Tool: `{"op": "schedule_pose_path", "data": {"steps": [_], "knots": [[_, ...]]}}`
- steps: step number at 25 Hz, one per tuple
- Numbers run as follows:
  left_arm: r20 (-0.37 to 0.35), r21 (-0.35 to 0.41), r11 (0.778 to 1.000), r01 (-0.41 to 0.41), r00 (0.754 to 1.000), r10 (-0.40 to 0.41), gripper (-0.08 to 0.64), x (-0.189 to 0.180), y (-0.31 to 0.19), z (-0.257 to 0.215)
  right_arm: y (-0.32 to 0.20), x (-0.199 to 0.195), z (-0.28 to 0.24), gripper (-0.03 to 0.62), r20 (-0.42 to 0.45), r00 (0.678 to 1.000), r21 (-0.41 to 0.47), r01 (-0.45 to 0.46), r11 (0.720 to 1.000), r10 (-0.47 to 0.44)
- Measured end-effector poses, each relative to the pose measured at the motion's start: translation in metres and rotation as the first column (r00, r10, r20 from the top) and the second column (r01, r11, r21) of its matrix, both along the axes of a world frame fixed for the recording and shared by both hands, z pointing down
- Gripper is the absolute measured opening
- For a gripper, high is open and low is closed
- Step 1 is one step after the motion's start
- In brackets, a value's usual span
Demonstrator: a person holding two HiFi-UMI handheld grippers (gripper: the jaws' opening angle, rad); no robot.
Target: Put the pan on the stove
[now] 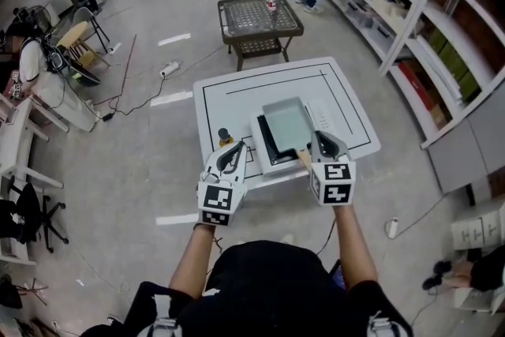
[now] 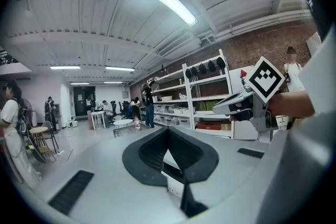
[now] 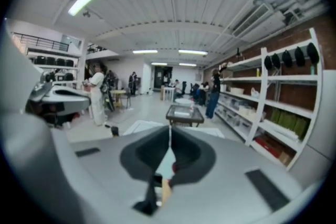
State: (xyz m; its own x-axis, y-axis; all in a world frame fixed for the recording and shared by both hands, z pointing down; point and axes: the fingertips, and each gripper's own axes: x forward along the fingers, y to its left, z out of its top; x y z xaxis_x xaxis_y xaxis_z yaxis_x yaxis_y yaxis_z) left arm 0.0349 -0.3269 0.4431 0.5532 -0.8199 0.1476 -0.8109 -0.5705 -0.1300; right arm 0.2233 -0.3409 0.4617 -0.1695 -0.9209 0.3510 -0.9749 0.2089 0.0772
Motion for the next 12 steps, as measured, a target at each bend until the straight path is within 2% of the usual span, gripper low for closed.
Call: {"op": "schedule_pose_path", "data": {"steps": [5,12], "knots": [[-0.003,0.012,1.0,0.006,1.0,-0.006,0.025,-0.004,0.001,-0.002,0.009,0.009,-0.011,0.034,0.051,0.998,0.085,-0.032,0.996,0.028],[-0.021,0.034,0.999,0.013,1.0,-0.012,0.023,-0.007,0.005,-0.007,0.02,0.005,-0.007,0.034,0.052,0.999,0.091,-0.003,0.996,-0.001]]}}
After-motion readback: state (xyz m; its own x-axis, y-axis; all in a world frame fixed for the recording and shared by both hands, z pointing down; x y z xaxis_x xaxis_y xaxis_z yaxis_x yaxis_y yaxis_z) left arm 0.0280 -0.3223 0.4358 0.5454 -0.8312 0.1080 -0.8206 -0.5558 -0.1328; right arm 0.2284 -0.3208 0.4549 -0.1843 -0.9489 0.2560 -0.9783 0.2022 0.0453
